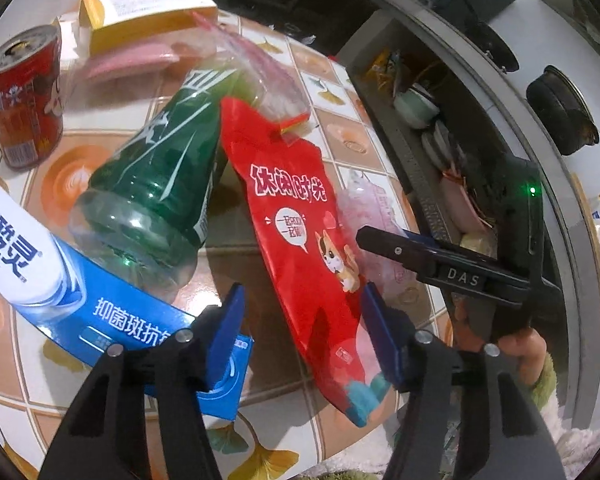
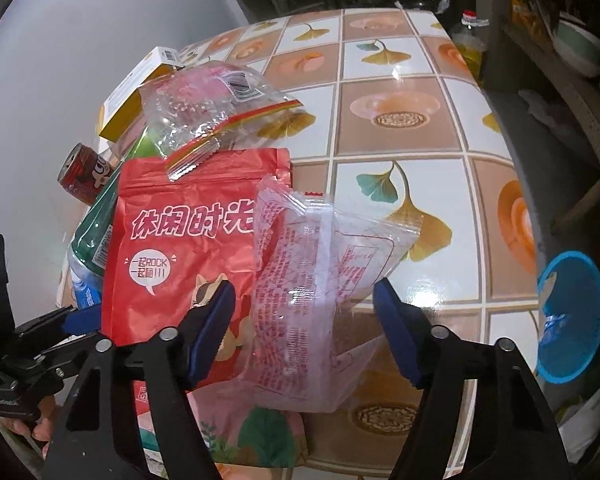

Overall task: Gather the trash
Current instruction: 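Grasp the red snack bag with the left tool while the right tool grasps the clear plastic bag, then carry both bags over the blue wastebasket and open both tools to drop them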

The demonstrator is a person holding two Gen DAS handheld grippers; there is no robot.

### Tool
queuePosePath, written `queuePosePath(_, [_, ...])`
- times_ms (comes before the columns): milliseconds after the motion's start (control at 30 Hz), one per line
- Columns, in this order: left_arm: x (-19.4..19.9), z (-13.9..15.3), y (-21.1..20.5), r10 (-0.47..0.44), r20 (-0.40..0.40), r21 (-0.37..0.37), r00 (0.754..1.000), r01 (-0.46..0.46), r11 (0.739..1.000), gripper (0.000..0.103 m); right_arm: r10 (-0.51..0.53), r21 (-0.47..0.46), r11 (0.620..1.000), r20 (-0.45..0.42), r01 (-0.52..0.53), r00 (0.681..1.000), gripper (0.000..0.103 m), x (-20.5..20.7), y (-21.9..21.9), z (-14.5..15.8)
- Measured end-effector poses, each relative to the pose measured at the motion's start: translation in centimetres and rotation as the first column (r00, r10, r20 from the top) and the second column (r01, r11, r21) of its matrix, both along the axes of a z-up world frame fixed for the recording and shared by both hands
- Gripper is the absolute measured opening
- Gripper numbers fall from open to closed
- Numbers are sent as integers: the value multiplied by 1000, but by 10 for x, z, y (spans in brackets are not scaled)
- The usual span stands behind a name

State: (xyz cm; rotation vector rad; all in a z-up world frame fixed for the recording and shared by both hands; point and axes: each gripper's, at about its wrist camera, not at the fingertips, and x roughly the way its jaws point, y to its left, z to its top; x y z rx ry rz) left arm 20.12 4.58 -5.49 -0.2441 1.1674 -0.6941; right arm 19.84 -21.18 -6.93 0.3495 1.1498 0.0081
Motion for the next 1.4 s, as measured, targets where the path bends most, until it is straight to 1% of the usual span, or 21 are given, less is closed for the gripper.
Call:
queuePosePath(200, [6,-6,-4,20,-36,2,999,-20,1000,47,-9,30,1000,8,8,1000,57,-2,-5,-3])
queuePosePath(300, [10,-9,-5,33,-46,6,998,-33,999,37,-15,50,999,11,14,1000,51,-3,-8,-4])
queuePosePath(367, [11,-11,-4,39,-59,1,998,-39,999,25,-18,66,998,12,17,1000,46,-5,-10,-4])
queuePosePath(400, [11,-11,-4,42,-64,-2,997,-42,999,22,-20,77,997,12,19,1000,44,-5,-11,-4])
queuePosePath(433, [11,-11,-4,46,-64,-3,997,-46,999,16,-24,91,996,9,23,1000,39,-6,-12,-5])
queuePosePath(467, [10,-10,-4,47,-61,-4,997,-47,999,13,-27,103,994,8,26,1000,36,-7,-13,-5])
queuePosePath(533, [9,-8,-4,48,-59,-21,997,-49,999,12,-35,127,991,9,33,999,34,-9,-16,-5])
queuePosePath(600, [7,-5,-1,44,-53,-66,998,-47,997,9,-44,151,988,11,42,999,33,-12,-19,-4])
queuePosePath(667, [5,-2,0,43,-39,-82,998,-46,996,6,-54,177,983,16,51,998,31,-16,-23,-2])
queuePosePath(800, [-1,5,-1,39,-22,-103,999,-41,994,3,-72,183,981,35,64,997,30,-23,-28,4])
queuePosePath(967, [-7,11,1,33,-19,-116,999,-35,993,1,-92,184,980,53,81,994,29,-33,-34,12])
queuePosePath(1067, [-15,14,7,38,-34,-105,999,-42,994,0,-97,181,980,58,86,994,29,-36,-36,14])
queuePosePath(1233, [-28,21,21,57,-59,-110,997,-63,992,0,-103,188,978,65,89,993,29,-42,-37,15])
queuePosePath(1367, [-38,31,30,67,-58,-126,996,-74,989,0,-112,198,976,79,95,991,29,-51,-40,18])
queuePosePath(1400, [-41,35,32,65,-51,-140,997,-72,987,0,-117,201,975,85,97,990,29,-55,-42,19])
